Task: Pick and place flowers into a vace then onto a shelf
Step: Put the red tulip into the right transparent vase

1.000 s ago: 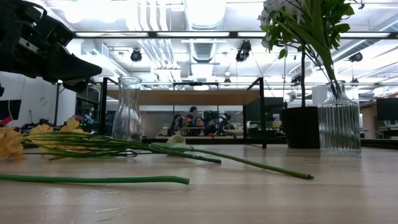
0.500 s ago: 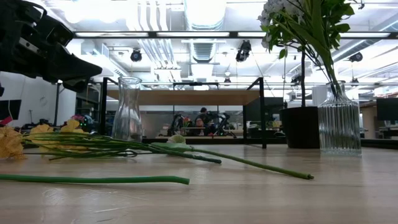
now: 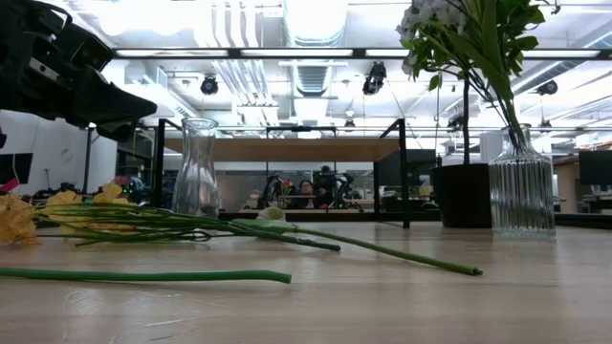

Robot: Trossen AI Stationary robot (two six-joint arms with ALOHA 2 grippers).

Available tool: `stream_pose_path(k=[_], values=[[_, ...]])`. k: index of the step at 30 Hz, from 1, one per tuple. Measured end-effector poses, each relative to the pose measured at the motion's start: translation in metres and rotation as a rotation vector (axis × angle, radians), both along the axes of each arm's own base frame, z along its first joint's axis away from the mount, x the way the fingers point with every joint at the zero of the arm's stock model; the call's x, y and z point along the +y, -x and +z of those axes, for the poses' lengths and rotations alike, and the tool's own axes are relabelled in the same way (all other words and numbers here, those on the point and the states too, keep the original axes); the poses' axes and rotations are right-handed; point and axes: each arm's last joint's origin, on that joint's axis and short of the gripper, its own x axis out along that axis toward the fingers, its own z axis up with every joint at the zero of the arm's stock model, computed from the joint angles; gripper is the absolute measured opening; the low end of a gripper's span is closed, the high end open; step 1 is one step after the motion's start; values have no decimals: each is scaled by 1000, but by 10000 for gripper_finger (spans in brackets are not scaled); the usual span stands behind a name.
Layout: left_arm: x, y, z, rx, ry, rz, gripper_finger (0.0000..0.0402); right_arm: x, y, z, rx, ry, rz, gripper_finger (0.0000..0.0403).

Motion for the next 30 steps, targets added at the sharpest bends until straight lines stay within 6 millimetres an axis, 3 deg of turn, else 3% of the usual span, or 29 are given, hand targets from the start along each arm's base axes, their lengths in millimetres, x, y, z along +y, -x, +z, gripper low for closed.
stream_pose_path(k=[13,30], values=[[0,0,0,0,0,0,0,7,4,14,-11,-11,25,12],[0,0,0,0,0,0,0,11,3,-21,41,10,48,12]])
